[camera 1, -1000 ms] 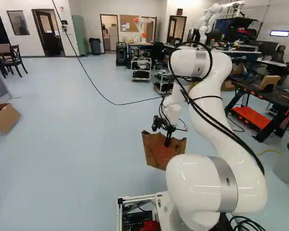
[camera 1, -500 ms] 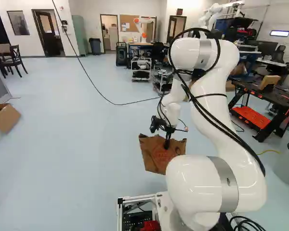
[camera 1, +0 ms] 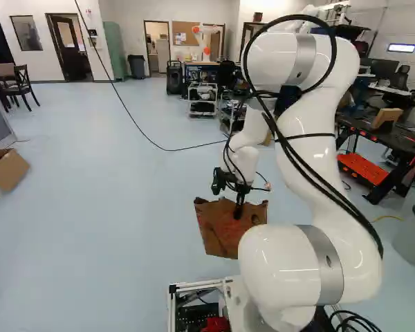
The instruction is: Pick up the grocery bag from the ground
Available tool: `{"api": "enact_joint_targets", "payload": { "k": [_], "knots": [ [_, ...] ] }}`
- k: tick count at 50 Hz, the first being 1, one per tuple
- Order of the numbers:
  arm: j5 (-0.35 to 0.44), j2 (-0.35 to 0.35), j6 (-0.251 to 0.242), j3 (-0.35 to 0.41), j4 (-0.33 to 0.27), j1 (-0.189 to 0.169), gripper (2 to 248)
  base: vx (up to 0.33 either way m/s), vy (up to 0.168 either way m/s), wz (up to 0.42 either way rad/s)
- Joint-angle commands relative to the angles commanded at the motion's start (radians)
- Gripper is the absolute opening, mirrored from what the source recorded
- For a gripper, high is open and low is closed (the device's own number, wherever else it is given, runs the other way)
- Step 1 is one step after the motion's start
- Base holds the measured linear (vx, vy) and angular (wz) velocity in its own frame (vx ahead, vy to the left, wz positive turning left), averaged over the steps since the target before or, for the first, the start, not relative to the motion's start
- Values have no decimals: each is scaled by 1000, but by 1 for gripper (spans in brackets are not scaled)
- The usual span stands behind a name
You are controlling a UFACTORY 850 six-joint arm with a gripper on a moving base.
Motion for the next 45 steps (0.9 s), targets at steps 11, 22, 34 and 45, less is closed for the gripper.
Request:
{"api": "enact_joint_targets", "payload": {
  "k": [11, 22, 34, 45],
  "knots": [
    [46, 74, 0, 75, 0, 27, 20, 0, 0, 0],
    [88, 153, 0, 152, 0, 56, 20, 0, 0, 0],
    [119, 245, 0, 235, 0, 90, 20, 0, 0, 0],
    [123, 263, 3, 250, 0, 96, 20, -2, 0, -1]
  ]
}}
